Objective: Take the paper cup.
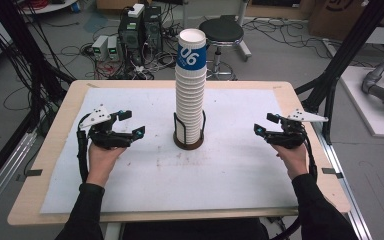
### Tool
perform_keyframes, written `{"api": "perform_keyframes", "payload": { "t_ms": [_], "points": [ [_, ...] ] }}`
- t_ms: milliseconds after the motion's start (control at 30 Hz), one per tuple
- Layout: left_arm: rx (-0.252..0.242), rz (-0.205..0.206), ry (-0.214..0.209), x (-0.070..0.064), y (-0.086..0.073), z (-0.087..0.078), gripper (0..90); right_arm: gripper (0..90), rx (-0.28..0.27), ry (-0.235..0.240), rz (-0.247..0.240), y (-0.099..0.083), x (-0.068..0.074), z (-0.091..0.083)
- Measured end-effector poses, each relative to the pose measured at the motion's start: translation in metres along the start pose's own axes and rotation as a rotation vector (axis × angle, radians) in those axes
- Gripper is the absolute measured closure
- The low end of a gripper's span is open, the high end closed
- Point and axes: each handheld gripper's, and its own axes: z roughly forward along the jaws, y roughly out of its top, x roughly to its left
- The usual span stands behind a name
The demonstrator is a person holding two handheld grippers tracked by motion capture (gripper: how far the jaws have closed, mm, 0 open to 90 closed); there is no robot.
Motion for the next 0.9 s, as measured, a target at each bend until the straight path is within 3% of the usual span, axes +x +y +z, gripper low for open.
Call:
{"api": "perform_keyframes", "payload": {
  "t_ms": [900],
  "points": [
    [-0.014,-0.005,-0.022,-0.0038,0.0044,0.0010,15.2,19.9,-0.024,0.023,-0.026,0.0031,0.0061,-0.0022]
  ]
}}
